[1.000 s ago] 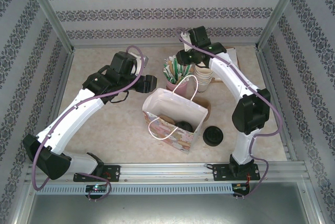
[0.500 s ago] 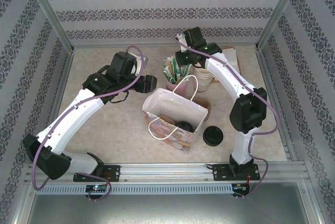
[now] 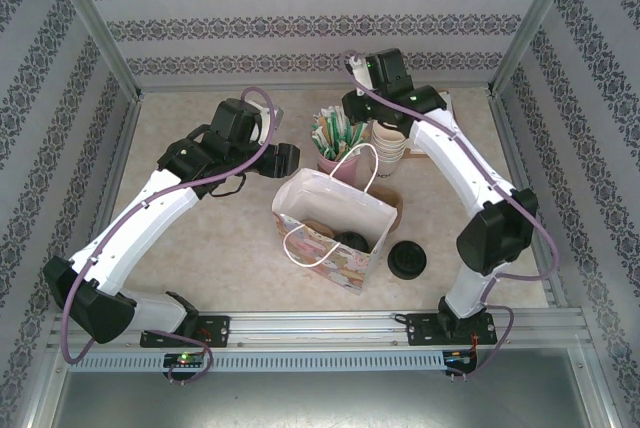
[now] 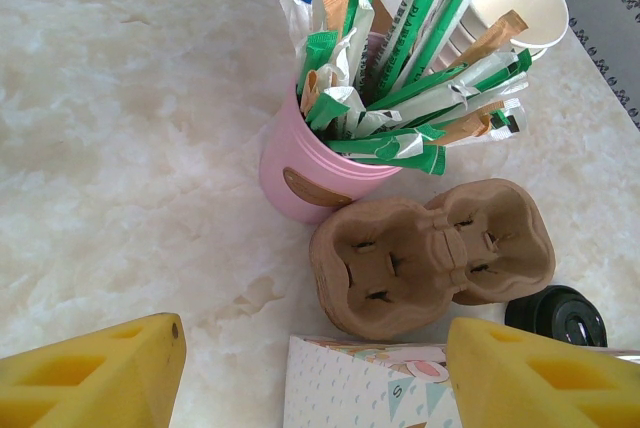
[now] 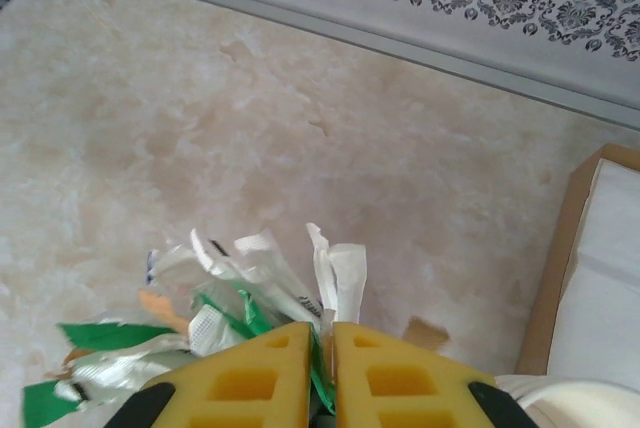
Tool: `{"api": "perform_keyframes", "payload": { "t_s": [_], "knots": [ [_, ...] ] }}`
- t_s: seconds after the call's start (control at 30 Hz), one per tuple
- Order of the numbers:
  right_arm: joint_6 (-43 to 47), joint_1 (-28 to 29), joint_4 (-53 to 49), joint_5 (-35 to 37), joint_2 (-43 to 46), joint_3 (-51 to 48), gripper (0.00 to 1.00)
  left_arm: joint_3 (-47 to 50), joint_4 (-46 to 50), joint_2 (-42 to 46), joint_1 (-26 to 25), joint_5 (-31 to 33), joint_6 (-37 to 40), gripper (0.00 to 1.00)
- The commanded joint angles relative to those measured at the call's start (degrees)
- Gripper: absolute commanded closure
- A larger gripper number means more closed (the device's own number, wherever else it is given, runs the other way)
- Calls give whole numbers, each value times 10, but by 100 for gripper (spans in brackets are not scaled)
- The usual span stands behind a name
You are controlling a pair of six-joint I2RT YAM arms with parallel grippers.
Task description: Pack the takeout coffee
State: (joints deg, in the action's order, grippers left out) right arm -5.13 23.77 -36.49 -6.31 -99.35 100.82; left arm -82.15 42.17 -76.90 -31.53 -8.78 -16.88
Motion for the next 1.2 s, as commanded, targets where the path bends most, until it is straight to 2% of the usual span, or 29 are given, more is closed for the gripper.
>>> {"api": "perform_keyframes", "payload": {
  "t_s": [0.0, 0.2, 0.43, 0.53, 1.17],
  "knots": [
    [-29, -15, 34, -43, 27, -37, 83, -16, 3, 5, -8, 9, 1, 30],
    [-41, -29, 64, -65, 39, -69, 78, -28, 1, -6, -8, 10, 14, 30],
    [13, -30, 52, -57, 19, -60, 76, -39, 3, -19, -8, 20, 16, 30],
    [32, -29, 57, -76, 9, -55, 65, -45, 7, -25, -8, 18, 15, 30],
    [53, -32, 70, -72, -36, -20, 75, -45, 18, -27, -8, 17, 14, 30]
  ]
}}
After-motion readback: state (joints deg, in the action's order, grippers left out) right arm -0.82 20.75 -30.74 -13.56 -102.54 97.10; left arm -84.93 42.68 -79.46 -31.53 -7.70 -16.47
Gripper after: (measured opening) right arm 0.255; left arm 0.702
